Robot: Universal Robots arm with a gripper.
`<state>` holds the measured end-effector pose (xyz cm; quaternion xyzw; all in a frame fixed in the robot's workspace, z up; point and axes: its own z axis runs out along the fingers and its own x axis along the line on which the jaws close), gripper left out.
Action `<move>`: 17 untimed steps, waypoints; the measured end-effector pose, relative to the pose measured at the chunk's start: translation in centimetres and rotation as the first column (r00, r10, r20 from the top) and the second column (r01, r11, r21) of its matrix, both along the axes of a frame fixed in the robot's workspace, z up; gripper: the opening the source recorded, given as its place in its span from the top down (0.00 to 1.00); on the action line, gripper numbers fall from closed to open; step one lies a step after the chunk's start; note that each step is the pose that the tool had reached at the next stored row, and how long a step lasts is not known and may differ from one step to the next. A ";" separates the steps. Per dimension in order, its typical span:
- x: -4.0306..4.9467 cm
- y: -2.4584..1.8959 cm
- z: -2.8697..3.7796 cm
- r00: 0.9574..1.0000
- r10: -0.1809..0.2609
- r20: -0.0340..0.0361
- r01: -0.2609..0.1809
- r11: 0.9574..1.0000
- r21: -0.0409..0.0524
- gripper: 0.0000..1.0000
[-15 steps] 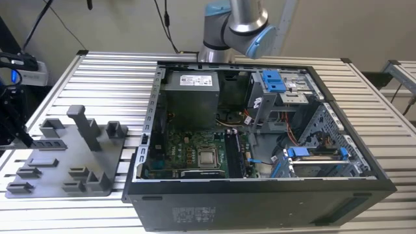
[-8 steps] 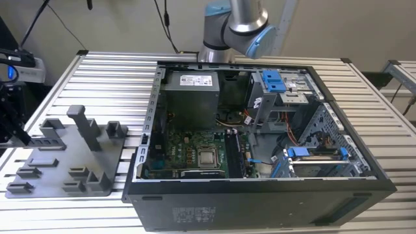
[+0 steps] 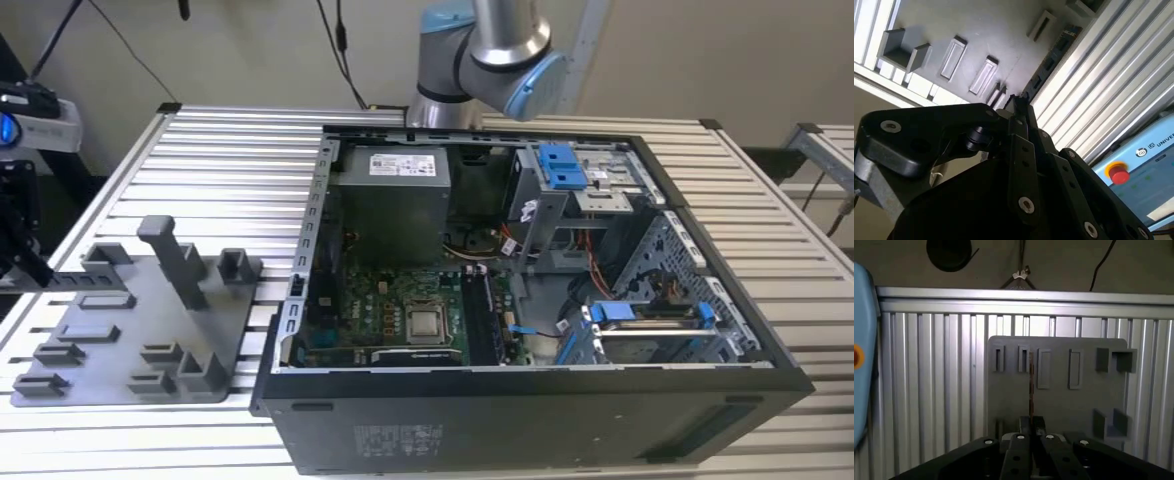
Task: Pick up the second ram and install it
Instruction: 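Pick up the second ram and move it above second insertion slot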
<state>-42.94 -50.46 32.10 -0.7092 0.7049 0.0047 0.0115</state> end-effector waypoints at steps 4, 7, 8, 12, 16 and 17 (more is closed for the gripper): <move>-0.02 0.00 0.92 1.000 0.000 0.000 0.000 1.000 0.000 0.86; -0.03 0.00 1.59 1.000 0.000 0.000 0.000 1.000 0.000 0.86; -0.03 0.00 1.80 1.000 0.000 0.000 0.000 1.000 0.000 0.86; -0.06 0.00 2.67 1.000 0.000 0.000 0.000 1.000 0.000 0.86; -0.10 0.00 3.38 1.000 0.000 0.000 0.000 1.000 0.000 0.86; -0.11 0.00 3.54 1.000 0.000 0.000 0.000 1.000 0.000 0.86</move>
